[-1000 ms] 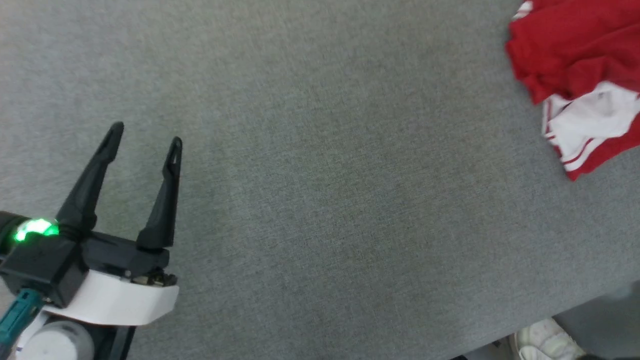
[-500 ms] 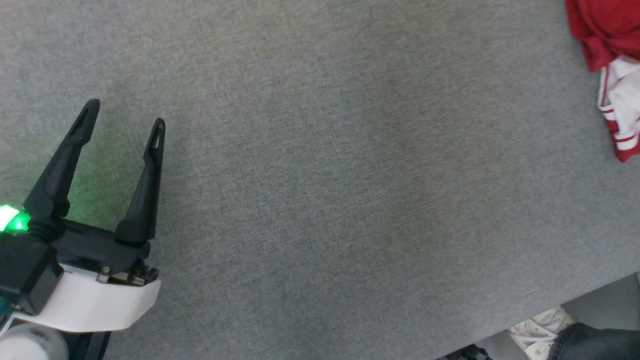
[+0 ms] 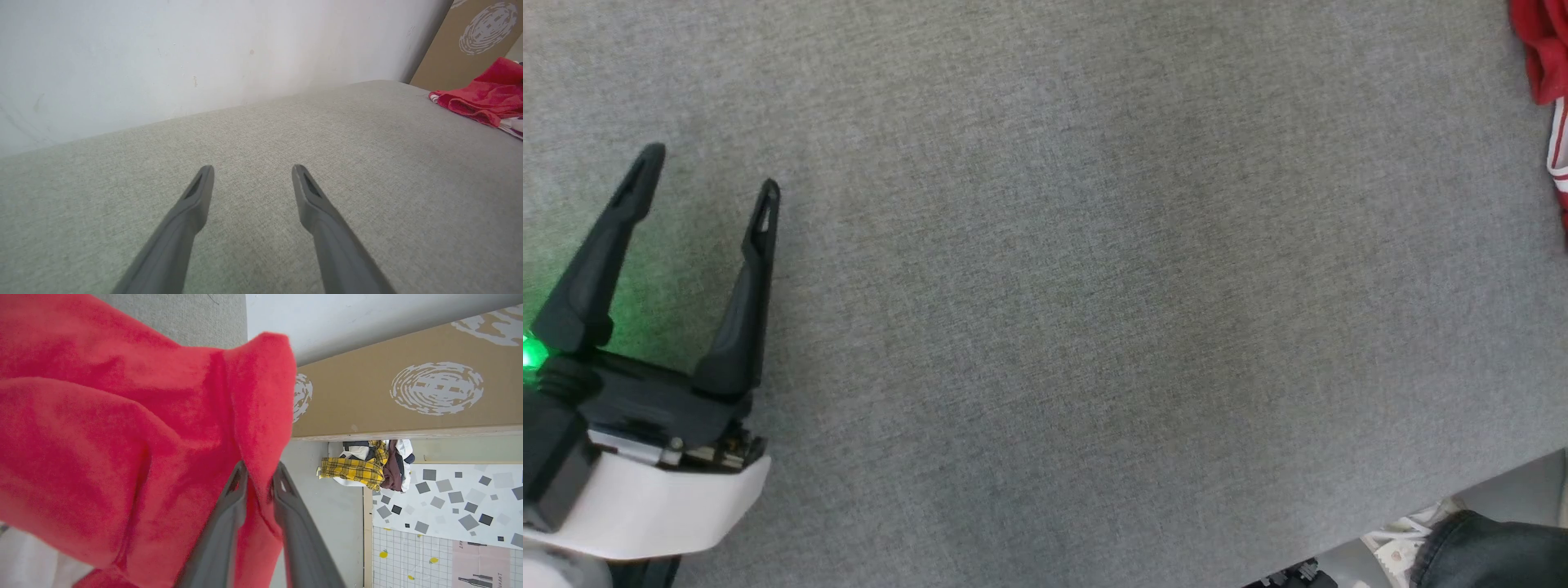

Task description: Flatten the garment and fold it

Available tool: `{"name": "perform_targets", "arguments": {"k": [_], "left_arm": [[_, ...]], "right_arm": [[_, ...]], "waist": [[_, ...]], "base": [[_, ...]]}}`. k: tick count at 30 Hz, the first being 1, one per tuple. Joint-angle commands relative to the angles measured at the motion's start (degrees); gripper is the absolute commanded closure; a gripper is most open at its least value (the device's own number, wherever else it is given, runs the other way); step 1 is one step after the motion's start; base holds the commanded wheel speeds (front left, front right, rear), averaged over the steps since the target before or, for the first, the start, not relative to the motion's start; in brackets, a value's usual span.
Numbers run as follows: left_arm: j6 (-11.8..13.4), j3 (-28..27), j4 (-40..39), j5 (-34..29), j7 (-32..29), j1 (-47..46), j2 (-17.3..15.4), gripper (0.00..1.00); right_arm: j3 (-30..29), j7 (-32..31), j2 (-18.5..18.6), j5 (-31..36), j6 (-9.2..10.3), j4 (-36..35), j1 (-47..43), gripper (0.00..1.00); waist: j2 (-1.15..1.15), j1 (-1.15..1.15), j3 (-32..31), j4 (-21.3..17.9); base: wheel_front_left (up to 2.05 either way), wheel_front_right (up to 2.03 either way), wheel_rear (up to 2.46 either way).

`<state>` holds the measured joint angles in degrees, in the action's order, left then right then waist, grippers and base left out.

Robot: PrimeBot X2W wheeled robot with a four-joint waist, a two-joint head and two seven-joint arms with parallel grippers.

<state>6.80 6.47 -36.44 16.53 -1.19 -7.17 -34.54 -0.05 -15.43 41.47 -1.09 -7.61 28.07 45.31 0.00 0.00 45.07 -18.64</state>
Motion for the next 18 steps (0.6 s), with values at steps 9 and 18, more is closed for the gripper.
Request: {"name": "perform_targets", "arguments": {"k": [9,18], "left_arm": [[0.77,-0.7,0.85,0.63,2.88,-0.71,0.7,0.0],[2.67,-0.25,6.03,-0.44,8.28,-1.4,3.63,0.0]], "right_arm": [[-1.84,1.93,-0.96,2.3,0.12,4.22,2.19,0.0],[-2.15,6.46,-0.63,2.34,0.12,6.86,0.43,0.0]], "waist": [[0.0,0.0,-0.8,0.55],[0.0,0.0,-5.7,2.99]], "base": [[0.0,0.0,0.0],[0.0,0.0,0.0]]}}
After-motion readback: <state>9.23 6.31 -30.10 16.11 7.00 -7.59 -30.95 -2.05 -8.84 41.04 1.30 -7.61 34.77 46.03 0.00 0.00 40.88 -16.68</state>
